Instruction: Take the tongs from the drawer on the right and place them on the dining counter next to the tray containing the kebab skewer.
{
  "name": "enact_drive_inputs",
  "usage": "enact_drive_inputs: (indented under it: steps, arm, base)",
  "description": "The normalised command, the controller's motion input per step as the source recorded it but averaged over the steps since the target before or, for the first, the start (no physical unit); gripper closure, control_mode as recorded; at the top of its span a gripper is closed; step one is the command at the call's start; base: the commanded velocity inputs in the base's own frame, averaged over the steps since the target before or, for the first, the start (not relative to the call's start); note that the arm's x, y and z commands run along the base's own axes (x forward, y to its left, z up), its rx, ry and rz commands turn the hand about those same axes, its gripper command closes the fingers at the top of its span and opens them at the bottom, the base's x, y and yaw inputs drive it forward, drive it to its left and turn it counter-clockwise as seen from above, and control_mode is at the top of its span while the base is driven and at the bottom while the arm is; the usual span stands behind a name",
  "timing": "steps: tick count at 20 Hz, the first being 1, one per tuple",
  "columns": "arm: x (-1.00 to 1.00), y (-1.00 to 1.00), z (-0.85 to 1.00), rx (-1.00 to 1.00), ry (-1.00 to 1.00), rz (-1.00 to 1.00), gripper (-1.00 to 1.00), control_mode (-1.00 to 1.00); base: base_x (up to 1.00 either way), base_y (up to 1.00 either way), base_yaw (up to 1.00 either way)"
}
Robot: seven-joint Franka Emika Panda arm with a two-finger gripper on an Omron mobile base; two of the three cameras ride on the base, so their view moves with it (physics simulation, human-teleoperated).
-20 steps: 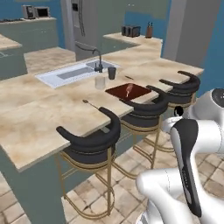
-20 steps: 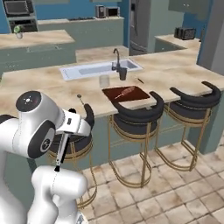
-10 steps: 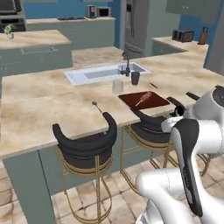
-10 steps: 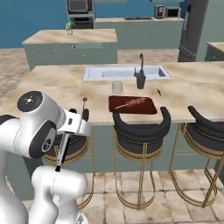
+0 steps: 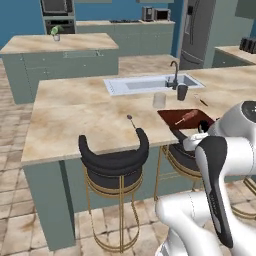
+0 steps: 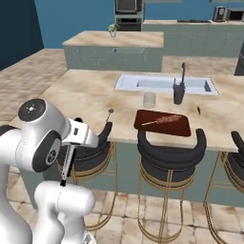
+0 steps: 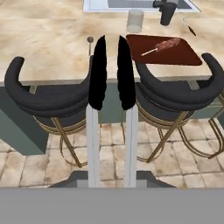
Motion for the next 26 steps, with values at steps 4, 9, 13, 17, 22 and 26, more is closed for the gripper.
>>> enact_drive_inputs:
  steps: [4, 9, 13, 17, 22, 26]
  arm:
    - [0.00, 0.00, 0.00, 0.00, 0.00, 0.00, 1.00, 1.00]
    - [0.00, 0.00, 0.00, 0.00, 0.00, 0.00, 1.00, 1.00]
    - [0.00, 0.00, 0.00, 0.00, 0.00, 0.00, 1.00, 1.00]
    - [0.00, 0.00, 0.00, 0.00, 0.00, 0.00, 1.00, 1.00]
    - [0.87, 0.00, 0.01, 0.00, 0.24, 0.01, 1.00, -1.00]
    - [1.00, -0.04, 0.01, 0.00, 0.25, 0.07, 1.00, -1.00]
  base:
    - [0.73, 0.00, 0.03]
    - [0.57, 0.00, 0.08]
    - [0.17, -0.03, 0.07]
    - [0.04, 0.00, 0.00]
    - [0.00, 0.00, 0.00]
    - [0.00, 0.00, 0.00]
